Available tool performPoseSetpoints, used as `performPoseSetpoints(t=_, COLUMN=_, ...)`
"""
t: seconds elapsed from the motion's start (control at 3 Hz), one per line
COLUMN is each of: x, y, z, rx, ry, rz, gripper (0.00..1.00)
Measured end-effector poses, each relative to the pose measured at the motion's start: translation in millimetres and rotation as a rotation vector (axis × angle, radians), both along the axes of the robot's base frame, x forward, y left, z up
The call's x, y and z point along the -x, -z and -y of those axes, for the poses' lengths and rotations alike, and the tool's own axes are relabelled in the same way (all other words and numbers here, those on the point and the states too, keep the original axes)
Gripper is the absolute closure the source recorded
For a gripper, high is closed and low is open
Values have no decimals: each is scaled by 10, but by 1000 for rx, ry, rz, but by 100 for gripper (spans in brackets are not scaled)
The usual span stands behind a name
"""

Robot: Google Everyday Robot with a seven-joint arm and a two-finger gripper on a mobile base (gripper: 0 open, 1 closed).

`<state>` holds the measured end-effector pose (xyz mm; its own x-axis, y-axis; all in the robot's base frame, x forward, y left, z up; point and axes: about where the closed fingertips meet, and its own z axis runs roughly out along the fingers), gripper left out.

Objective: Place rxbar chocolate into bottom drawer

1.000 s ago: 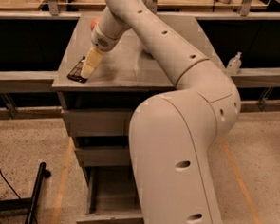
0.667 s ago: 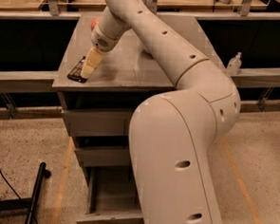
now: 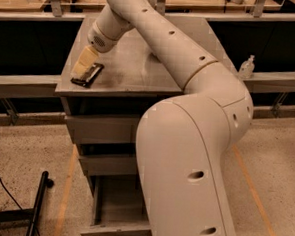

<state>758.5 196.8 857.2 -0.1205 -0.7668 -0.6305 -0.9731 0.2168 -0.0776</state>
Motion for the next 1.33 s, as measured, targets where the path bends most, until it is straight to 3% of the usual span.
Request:
performPoseSetpoints(t=0.33, x=94, y=-40, z=-55, rx=25, ry=67, rz=-17, gripper=0)
performPoseSetpoints(t=1.0, x=249, y=175, z=-12, rx=25, ry=111, rz=-71, gripper=0)
performPoseSetpoints(t=1.33, x=284, y=239, z=10, rx=28, ry=118, rz=-83, gripper=17)
